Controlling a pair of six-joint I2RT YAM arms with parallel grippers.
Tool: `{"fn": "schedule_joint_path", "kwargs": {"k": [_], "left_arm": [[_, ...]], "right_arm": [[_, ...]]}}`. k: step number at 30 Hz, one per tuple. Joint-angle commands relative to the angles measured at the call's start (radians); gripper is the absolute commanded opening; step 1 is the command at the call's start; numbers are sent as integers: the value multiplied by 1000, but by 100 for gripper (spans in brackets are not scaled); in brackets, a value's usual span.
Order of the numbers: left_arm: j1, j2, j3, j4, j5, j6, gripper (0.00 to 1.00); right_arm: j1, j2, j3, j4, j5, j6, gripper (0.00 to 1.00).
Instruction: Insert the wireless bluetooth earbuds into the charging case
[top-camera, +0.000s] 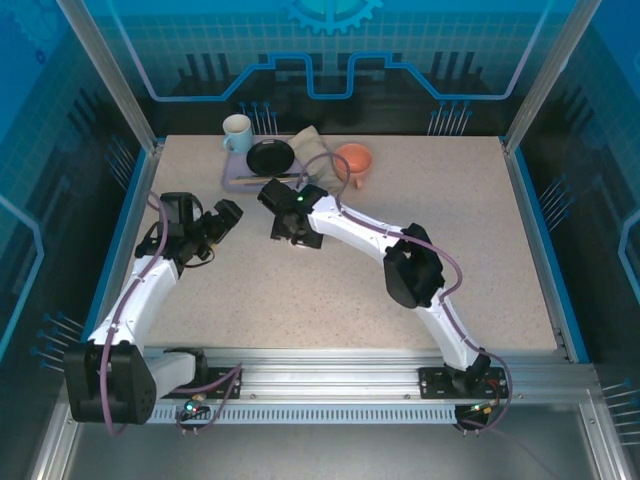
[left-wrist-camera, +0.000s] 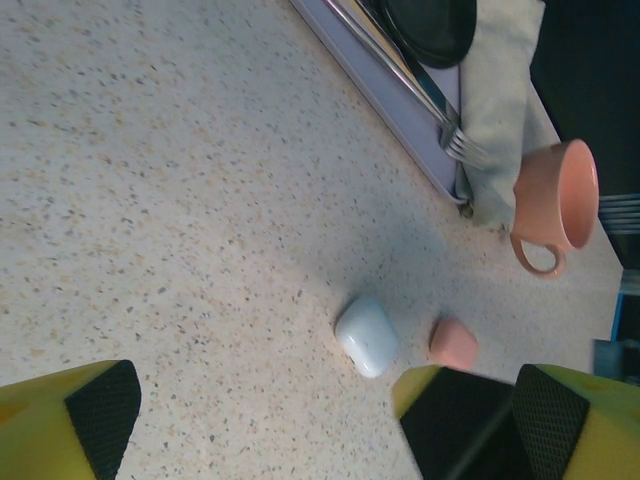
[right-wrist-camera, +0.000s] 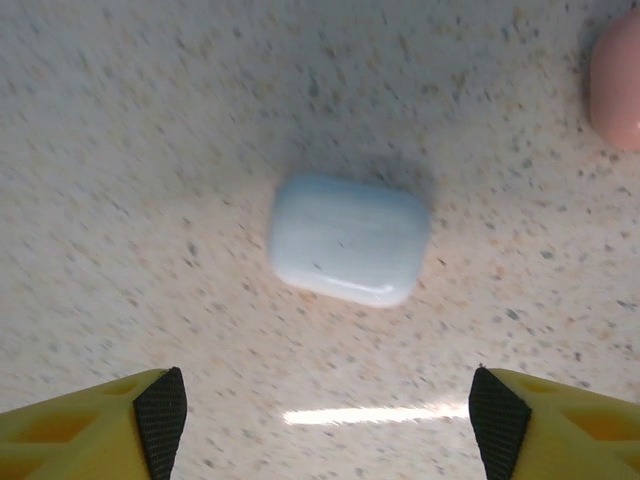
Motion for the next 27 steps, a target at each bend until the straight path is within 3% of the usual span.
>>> {"fn": "schedule_joint_path", "kwargs": {"k": [1,10,27], "left_arm": [[7,-5,22,2,-78,-55,99],[11,5,15,46,-68,-72,99],[14,8,-23,87,-55,-72,99]], "right_arm": [[-14,97,72,-141,59,167,80],[-14,282,337,-245,128,202,80],[-49,372,345,-235,59,208,74]]}}
